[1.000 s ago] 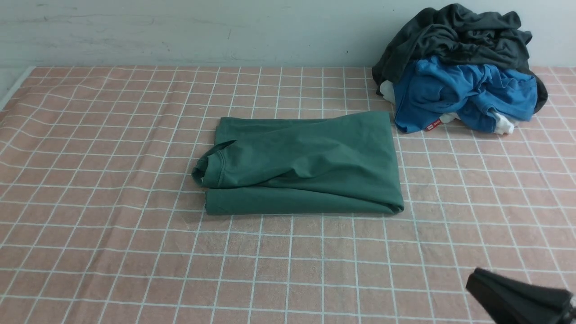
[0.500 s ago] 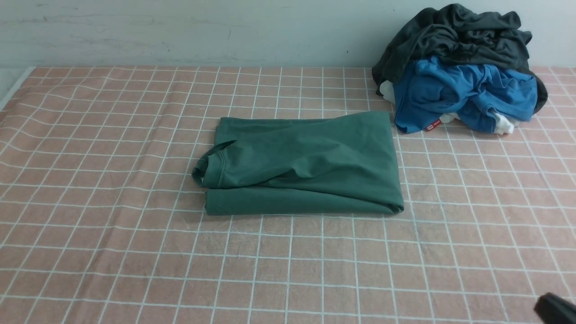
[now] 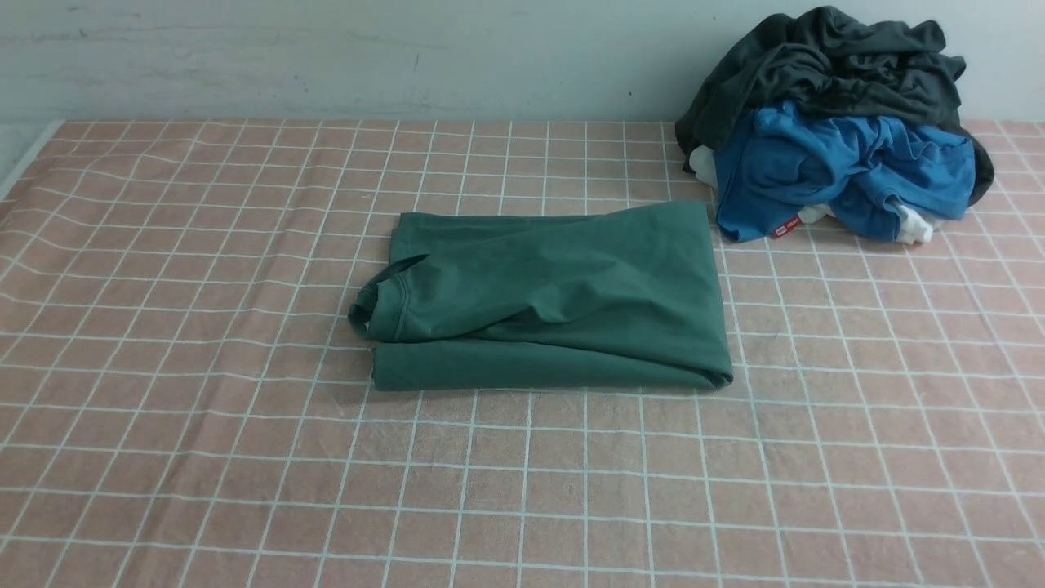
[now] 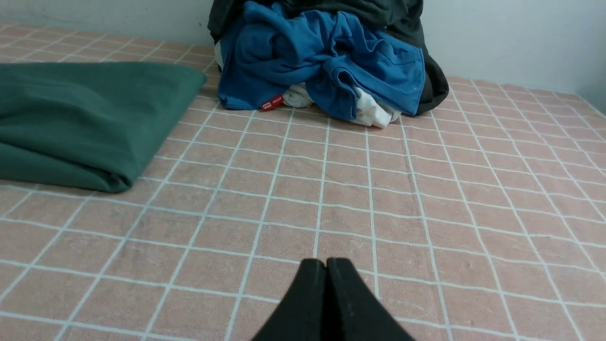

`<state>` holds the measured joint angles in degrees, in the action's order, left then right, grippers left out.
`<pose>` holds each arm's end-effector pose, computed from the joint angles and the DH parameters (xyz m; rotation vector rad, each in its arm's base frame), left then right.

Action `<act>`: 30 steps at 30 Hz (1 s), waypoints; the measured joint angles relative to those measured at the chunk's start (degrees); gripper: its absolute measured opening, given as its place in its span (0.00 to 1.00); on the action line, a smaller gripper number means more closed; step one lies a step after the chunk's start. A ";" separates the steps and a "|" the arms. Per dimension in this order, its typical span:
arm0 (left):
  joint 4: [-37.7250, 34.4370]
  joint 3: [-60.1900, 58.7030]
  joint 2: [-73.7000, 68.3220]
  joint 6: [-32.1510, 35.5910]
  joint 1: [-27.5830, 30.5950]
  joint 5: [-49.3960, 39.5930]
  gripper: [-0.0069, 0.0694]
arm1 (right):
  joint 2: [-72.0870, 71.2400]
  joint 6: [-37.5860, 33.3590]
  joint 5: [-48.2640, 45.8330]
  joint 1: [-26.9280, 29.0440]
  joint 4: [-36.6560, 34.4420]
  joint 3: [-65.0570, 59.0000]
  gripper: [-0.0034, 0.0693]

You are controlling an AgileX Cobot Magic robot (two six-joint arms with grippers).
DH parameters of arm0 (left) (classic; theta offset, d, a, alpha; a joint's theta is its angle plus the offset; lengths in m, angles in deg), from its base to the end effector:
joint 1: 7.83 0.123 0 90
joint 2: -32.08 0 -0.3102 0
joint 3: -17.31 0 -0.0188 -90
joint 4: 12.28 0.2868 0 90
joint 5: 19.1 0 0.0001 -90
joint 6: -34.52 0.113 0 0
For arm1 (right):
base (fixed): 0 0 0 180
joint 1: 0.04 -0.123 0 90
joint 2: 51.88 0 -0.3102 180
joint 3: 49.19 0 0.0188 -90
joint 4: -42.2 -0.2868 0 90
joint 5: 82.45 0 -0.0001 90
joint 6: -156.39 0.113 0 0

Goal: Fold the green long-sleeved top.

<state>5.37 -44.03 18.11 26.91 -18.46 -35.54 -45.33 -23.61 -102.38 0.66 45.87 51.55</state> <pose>0.0845 -0.0060 0.2867 0.2095 1.5748 0.0509 0.0852 -0.0035 0.1674 -0.0290 1.8451 -0.0708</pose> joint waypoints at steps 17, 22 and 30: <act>0.00 -1.06 0.74 0.00 0.00 0.81 0.09 | 0.00 -1.03 -0.23 0.00 -0.89 0.05 0.03; -2.63 -6.57 4.92 0.00 2.94 2.73 0.09 | 0.00 -1.03 -0.28 0.00 -0.97 0.05 0.03; -11.71 -18.05 7.42 1.66 9.38 6.47 0.09 | 0.00 -1.03 -0.46 0.00 -1.08 0.05 0.03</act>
<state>-6.34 -62.08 25.53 28.57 -9.08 -29.07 -45.33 -24.64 -102.83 0.66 44.80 51.60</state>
